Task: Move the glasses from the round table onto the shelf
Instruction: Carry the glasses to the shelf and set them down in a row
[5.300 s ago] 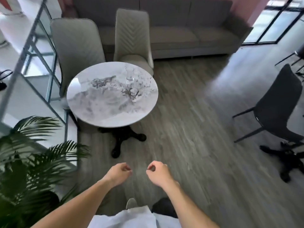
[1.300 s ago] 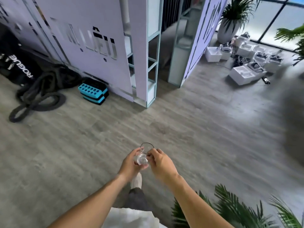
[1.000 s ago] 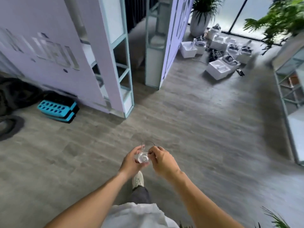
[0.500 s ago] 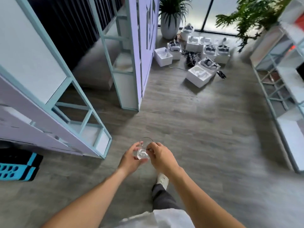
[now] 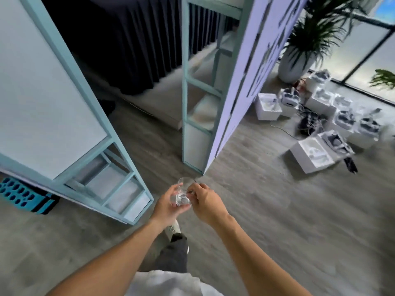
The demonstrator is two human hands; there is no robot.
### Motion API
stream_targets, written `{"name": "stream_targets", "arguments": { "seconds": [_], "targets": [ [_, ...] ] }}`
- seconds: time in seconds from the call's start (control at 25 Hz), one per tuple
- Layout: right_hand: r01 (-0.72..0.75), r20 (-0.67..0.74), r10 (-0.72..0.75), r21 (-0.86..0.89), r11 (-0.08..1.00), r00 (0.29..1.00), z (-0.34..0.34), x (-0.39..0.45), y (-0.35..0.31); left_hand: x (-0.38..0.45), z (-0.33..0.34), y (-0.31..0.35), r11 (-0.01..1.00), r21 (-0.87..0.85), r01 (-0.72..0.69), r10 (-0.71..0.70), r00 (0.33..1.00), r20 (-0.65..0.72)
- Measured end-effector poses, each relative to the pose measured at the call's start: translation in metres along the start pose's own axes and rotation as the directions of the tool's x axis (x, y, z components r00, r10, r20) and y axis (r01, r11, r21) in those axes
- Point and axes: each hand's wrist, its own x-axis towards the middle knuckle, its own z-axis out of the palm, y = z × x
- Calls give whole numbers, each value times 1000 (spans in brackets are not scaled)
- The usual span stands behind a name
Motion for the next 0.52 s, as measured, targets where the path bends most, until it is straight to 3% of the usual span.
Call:
{"name": "stream_targets", "arguments": {
  "seconds": [0.2, 0.52],
  "targets": [
    [26, 30, -25, -46, 999, 999, -33, 133, -1, 111, -26, 52, 989, -146, 29, -35, 999, -38],
    [120, 119, -105, -124, 985, 987, -89, 336, -28, 283, -91, 118, 987, -142, 78, -106, 973, -206]
  ]
}}
